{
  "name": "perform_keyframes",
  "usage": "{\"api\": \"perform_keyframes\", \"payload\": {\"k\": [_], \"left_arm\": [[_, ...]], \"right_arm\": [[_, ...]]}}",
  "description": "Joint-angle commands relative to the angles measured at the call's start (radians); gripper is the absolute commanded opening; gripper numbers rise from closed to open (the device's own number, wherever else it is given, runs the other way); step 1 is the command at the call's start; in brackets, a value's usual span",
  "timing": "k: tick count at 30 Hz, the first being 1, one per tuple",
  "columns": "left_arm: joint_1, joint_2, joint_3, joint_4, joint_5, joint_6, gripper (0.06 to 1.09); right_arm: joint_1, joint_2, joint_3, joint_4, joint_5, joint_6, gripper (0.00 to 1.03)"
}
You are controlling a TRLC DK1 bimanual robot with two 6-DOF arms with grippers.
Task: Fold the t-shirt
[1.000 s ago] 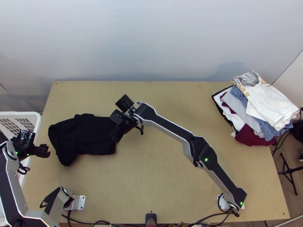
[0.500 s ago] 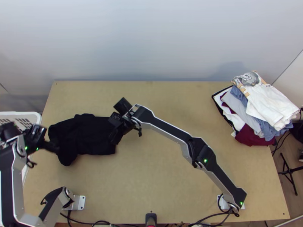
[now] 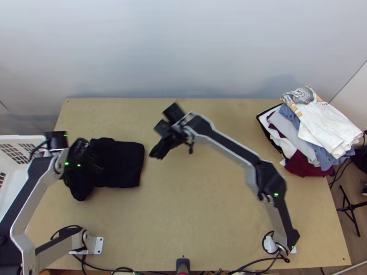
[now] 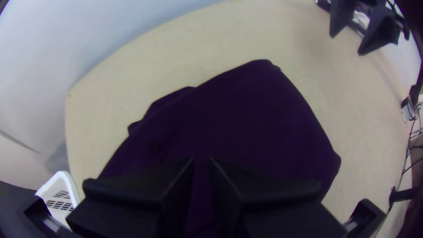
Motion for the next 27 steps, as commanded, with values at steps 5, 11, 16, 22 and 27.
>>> {"api": "perform_keyframes", "payload": {"k": [5, 11, 16, 22, 27], "left_arm": [[-0.089, 0.222, -0.056, 0.066, -0.007, -0.038, 0.26], [-0.149, 0.283, -0.086, 0.103, -0.021, -0.045, 0.26], [-0.213, 0.312, -0.123, 0.152, -0.021, -0.084, 0.26], [-0.339, 0.331, -0.123, 0.182, -0.019, -0.18, 0.26], [-0.448, 0.34, -0.086, 0.174, -0.021, -0.252, 0.26]], "right_arm": [[-0.139, -0.17, -0.138, 0.0, 0.007, 0.001, 0.72], [-0.159, -0.205, -0.169, -0.002, 0.015, 0.001, 0.72], [-0.177, -0.23, -0.197, -0.003, 0.018, 0.001, 0.72], [-0.208, -0.261, -0.212, -0.013, 0.021, -0.001, 0.72], [-0.239, -0.291, -0.249, -0.013, 0.022, -0.001, 0.72]]}}
